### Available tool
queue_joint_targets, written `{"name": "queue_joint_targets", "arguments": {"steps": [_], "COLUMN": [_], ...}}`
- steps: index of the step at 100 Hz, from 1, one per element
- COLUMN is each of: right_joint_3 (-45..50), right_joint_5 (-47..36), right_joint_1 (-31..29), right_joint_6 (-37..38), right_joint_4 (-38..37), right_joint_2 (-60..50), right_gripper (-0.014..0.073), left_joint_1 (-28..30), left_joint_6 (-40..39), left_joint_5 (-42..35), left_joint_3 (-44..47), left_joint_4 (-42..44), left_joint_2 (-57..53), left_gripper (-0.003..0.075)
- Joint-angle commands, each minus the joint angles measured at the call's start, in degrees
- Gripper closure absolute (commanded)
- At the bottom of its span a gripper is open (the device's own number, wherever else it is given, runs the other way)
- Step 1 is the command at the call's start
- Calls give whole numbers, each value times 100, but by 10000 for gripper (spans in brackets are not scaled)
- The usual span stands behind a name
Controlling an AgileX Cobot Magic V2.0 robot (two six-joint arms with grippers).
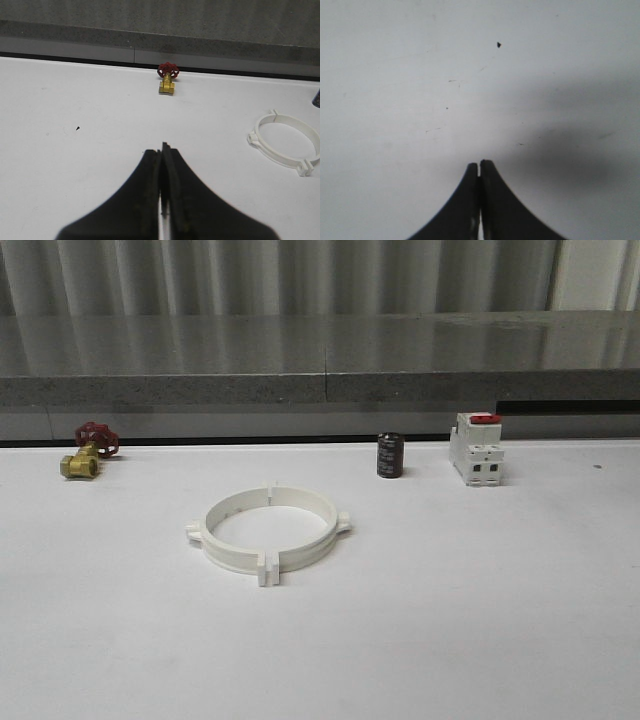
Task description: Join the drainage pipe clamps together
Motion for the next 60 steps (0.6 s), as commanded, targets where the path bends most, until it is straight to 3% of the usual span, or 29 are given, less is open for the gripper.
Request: {"name": "queue_joint_targets", "arguments": {"steps": [1,36,60], "right_joint_3": [255,1993,3253], "right_joint_5": [-501,-1945,-3603], "right_joint_1": [-88,-221,-221], "right_joint_6": [4,-4,-4], "right_joint_4": [-138,-294,-464], "right_joint_2": [-691,-3118,-4568], "right_gripper": [659,659,659], "left_joint_1": [22,22,22], "left_joint_6": [-3,-3,-3], "left_joint_5": [-401,-401,-401], "left_joint_3": [-139,-139,-139], "left_joint_4": [-1,-1,-1], "left_joint_2": [83,83,83], "left_gripper": [741,741,741]}}
